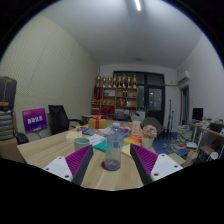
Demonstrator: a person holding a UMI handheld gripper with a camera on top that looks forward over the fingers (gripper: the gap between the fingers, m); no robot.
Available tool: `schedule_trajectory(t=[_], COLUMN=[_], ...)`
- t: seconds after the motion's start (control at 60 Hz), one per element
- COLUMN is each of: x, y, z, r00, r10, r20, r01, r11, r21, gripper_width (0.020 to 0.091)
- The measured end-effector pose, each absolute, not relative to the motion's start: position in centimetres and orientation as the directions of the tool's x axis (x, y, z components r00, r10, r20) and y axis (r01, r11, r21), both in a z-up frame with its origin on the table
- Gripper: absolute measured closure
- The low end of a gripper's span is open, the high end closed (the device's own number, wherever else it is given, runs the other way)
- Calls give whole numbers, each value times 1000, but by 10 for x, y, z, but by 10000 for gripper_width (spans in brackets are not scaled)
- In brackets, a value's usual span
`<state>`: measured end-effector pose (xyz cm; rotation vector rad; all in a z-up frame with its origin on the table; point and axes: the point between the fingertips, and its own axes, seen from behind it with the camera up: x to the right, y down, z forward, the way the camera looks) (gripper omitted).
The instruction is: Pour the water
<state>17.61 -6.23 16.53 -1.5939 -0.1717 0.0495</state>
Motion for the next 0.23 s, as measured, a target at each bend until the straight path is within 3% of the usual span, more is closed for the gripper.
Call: schedule_trajectory(t=[0.233], x=[195], y=[-177], z=[177], r00=[992], r10=[109], r20=[65], r01=[70], r11=[-40], r21=[-997], gripper_width=[263])
